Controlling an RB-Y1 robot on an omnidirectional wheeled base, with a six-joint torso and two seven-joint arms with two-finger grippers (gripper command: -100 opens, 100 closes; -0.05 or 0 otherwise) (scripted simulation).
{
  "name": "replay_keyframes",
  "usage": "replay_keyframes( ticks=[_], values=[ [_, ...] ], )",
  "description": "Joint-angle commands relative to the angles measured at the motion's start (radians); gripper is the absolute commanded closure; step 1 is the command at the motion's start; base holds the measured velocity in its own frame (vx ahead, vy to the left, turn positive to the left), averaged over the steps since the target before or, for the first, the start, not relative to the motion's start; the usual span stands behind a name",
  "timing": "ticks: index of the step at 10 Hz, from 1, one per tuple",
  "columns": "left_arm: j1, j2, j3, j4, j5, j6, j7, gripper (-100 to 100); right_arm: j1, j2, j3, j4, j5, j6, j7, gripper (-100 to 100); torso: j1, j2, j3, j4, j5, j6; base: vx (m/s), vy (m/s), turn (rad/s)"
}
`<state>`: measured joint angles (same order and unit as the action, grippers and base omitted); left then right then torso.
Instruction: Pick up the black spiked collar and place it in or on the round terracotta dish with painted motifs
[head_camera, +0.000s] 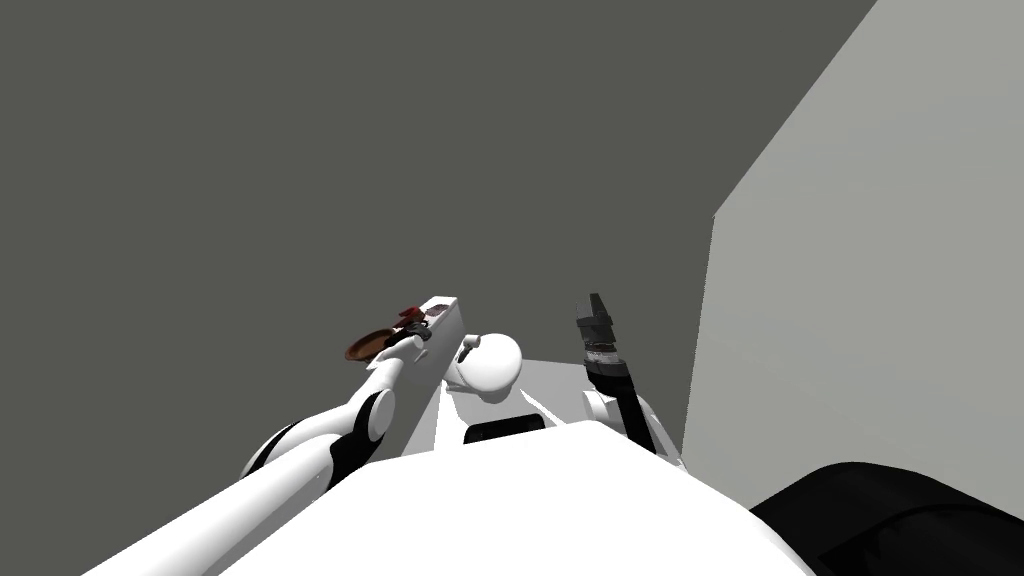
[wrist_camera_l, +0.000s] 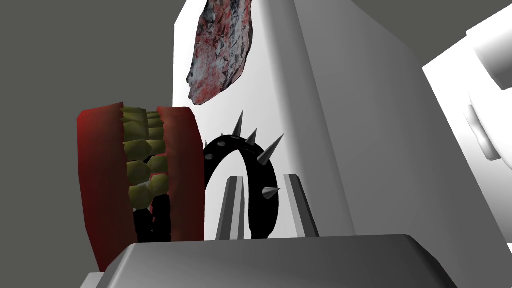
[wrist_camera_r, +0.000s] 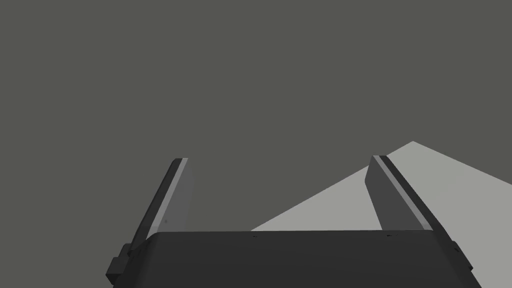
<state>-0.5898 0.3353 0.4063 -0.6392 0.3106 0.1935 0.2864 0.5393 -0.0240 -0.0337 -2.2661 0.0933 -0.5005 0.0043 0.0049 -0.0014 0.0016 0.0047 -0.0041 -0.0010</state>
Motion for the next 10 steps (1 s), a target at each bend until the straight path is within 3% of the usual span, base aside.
replay_keyframes(
  ticks=[1, 2, 4, 5, 7, 8, 9, 10],
  values=[
    [0.002, -0.001, 0.004, -0.006, -0.03, 0.004, 0.012, 100, 0.0, 0.0, 0.0, 0.0, 0.0, 0.0, 0.0, 0, 0.0, 0.0, 0.0, 0.0, 0.0, 0.0, -0.013, 0.011, 0.007],
    [-0.022, -0.017, 0.009, 0.012, -0.07, -0.009, 0.059, 100, 0.0, 0.0, 0.0, 0.0, 0.0, 0.0, 0.0, 0, 0.0, -0.001, 0.0, 0.0, 0.0, -0.001, -0.046, 0.045, -0.029],
    [-0.022, -0.017, 0.009, 0.012, -0.123, -0.009, 0.092, 100, 0.0, 0.0, 0.0, 0.0, 0.0, 0.0, 0.0, 0, 0.001, 0.001, 0.001, 0.001, 0.001, 0.001, -0.037, 0.038, -0.034],
    [-0.045, -0.033, 0.015, 0.029, -0.152, -0.022, 0.131, 100, 0.0, 0.0, 0.0, 0.0, 0.0, 0.0, 0.0, 0, 0.001, 0.0, 0.0, 0.001, 0.0, 0.0, -0.056, 0.038, -0.02],
    [-0.045, -0.033, 0.015, 0.029, -0.223, -0.022, 0.173, 100, 0.0, 0.0, 0.0, 0.0, 0.0, 0.0, 0.0, 0, 0.0, 0.002, 0.002, 0.002, 0.0, 0.0, -0.04, 0.029, -0.029],
    [-0.043, -0.035, 0.016, 0.026, -0.205, -0.019, 0.159, 100, 0.0, 0.0, 0.0, 0.0, 0.0, 0.0, 0.0, 0, 0.0, 0.001, 0.002, 0.002, 0.0, -0.001, -0.005, 0.006, 0.002],
    [-0.042, -0.035, 0.016, 0.026, -0.208, -0.02, 0.163, 0, 0.0, 0.0, 0.0, 0.0, 0.0, 0.0, 0.0, 0, -0.001, 0.0, 0.001, 0.002, -0.001, 0.0, 0.0, 0.0, 0.0],
    [-0.073, -0.03, 0.03, 0.024, -0.218, -0.01, 0.156, 100, 0.0, 0.0, 0.0, 0.0, 0.0, 0.0, 0.0, 0, -0.001, 0.0, 0.001, 0.002, -0.001, 0.0, -0.083, -0.059, -0.142]
  ],
)
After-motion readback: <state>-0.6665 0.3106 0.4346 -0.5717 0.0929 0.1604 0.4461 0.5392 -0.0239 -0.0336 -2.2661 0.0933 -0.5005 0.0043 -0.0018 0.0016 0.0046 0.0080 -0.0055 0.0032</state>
